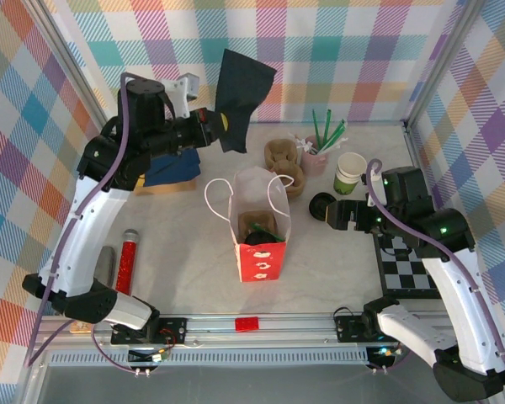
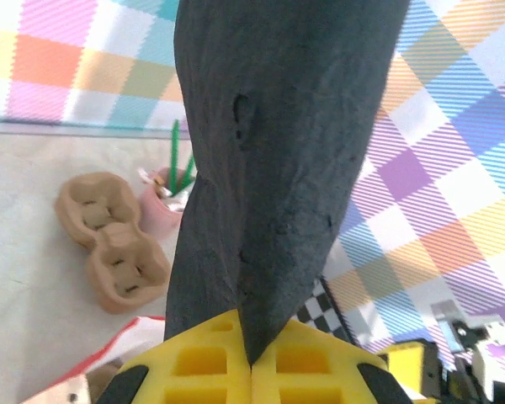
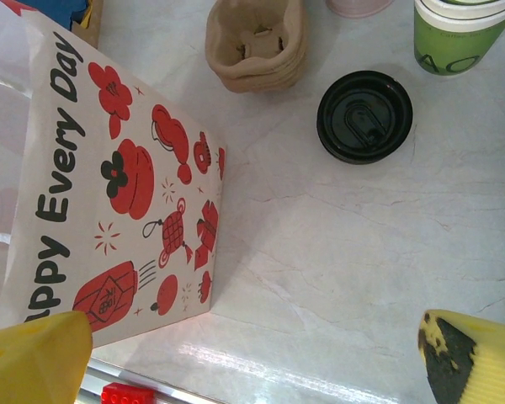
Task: Pack the takeout coffee
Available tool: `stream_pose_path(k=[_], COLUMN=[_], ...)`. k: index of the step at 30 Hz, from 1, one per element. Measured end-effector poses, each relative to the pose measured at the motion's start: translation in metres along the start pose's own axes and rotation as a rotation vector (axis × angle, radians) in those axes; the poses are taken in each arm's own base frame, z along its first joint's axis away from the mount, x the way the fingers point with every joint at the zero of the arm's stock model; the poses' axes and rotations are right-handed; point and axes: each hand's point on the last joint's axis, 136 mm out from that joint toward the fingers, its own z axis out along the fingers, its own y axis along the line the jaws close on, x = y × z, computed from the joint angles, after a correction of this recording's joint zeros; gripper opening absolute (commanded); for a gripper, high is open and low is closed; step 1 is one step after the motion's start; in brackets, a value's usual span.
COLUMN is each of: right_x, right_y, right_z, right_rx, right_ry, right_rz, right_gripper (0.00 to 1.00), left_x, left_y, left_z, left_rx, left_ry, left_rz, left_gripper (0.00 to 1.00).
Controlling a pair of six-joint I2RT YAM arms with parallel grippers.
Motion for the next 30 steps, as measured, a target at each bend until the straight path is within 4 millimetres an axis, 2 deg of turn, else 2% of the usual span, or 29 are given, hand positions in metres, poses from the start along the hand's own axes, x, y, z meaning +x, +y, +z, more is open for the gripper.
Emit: stream_pose_path(k=[8,16,21,26,30], right_x=[-0.001,0.001,0.001,0.002,0.002], right_y=[0.002,0.003,0.005,0.007,0.007], right_z=[-0.004,-0.005,-0.010,-0.014,-0.014], right_rx=[-0.010,-0.017,-0.033,-0.042,-0.045], right_ry=[-0.013,-0.011,-0.022,-0.035,-0.036], right_rz=[0.000,0.009,0.015,0.015,0.014], right_gripper=[1.00,1.00,1.00,1.00,1.00], left_x=[0.028,0.070,0.094,0.105,0.111], left_y=[-0.020,-0.027,-0.019,-0.003,-0.006], left_z=[-0.007,0.004,0.008,0.011,0.012], left_rx=[0.094,0.073,0.021,-0.047,-0.070], left_ry=[-0.003,0.053,0.076,0.067,0.058], left_rz=[-0.016,0.038,0.101,0.154,0.226], left_gripper=[0.00,0.00,0.00,0.00,0.00])
